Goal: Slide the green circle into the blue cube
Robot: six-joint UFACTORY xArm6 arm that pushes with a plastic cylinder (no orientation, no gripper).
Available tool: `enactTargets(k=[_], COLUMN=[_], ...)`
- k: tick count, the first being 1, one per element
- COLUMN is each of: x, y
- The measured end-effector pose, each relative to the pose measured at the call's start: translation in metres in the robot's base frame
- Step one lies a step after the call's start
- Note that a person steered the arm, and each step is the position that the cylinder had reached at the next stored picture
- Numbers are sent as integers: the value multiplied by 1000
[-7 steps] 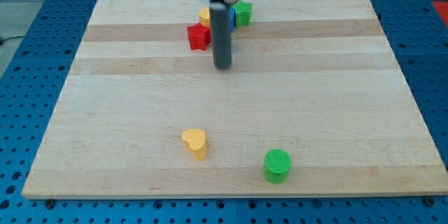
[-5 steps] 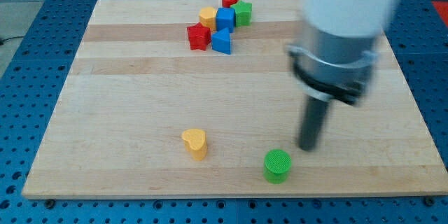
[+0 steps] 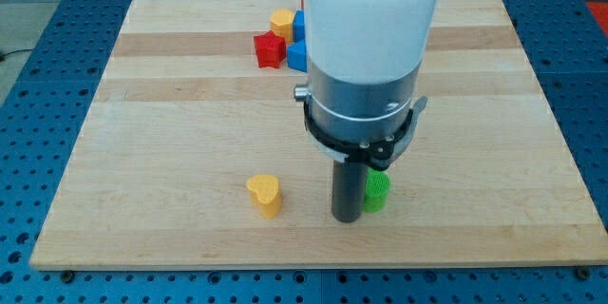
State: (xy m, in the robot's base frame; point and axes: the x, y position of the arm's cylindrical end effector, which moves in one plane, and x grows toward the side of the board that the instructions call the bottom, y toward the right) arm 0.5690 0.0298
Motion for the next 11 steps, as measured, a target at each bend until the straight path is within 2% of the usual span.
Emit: enactTargets(k=[2, 3, 4, 5, 6, 7, 8, 9, 11], x=[10, 8, -29, -84, -99, -98, -132, -174, -225], y=[-12, 24, 31, 47, 89, 95, 121, 119, 120])
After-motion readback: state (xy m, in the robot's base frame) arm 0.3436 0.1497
